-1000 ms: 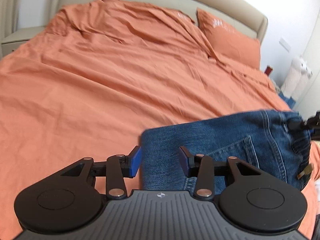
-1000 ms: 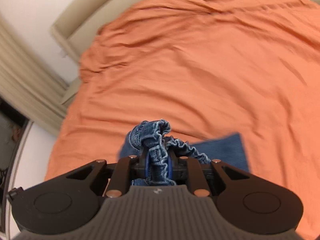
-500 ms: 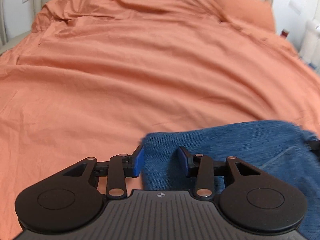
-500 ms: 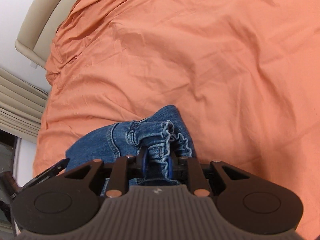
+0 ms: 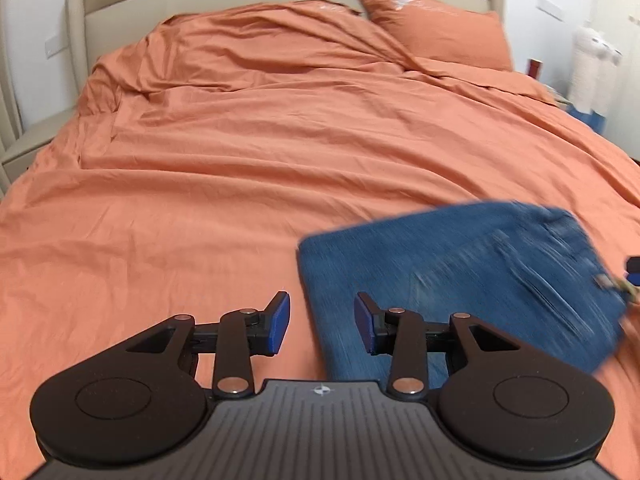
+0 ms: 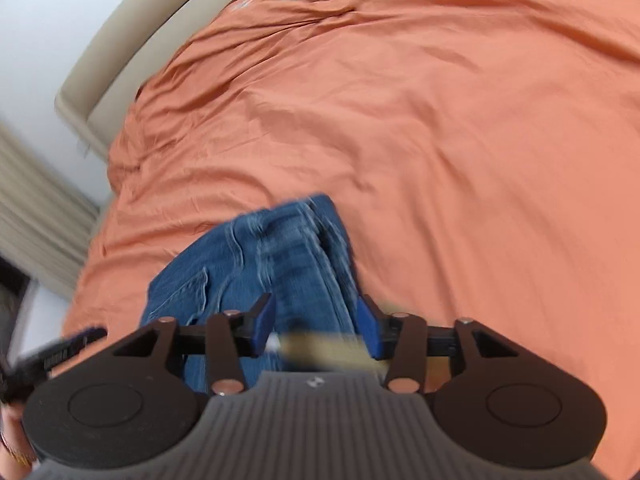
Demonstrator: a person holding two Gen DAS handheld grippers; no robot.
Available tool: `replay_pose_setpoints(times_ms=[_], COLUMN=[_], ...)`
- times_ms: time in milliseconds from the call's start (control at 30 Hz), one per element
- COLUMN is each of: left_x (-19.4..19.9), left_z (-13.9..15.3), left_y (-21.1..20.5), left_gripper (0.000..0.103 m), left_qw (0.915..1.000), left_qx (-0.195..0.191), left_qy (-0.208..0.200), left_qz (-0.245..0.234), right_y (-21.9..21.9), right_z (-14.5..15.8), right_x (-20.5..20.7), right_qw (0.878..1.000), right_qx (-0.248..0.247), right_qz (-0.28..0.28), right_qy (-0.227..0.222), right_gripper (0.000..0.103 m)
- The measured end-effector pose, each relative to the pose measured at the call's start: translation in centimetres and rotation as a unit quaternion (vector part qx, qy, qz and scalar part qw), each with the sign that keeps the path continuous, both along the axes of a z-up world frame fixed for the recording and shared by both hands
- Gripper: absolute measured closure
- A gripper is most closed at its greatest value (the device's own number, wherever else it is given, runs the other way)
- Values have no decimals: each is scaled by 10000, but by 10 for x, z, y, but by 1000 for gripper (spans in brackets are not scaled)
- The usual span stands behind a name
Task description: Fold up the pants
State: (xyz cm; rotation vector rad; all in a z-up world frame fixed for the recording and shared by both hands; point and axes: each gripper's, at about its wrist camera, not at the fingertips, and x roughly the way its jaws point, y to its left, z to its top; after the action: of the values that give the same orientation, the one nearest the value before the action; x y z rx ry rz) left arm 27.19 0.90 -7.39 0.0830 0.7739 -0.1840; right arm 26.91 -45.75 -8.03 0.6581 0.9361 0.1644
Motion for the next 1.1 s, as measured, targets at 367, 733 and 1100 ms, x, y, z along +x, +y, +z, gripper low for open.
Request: replay_pose_setpoints(times_ms=[367, 733, 1100], left_x=[-118, -116, -116], left_z=[-29, -45, -82], left_y=[-31, -46, -40], left_gripper=[47, 83, 86], left_qw=[9977, 9938, 9896], left_qx=[358, 974, 1255], left_qy=[303, 40, 332], left_qz=[-498, -536, -612], right_y=[-18, -25, -15], right_z=[-43, -50, -54], right_x=[-30, -26, -30], right_qw=[9869, 9803, 9897], right_qx=[1437, 1785, 1205], right_qz=[-580, -787, -555], right_qy=[443, 314, 537], right_gripper=[51, 86, 93])
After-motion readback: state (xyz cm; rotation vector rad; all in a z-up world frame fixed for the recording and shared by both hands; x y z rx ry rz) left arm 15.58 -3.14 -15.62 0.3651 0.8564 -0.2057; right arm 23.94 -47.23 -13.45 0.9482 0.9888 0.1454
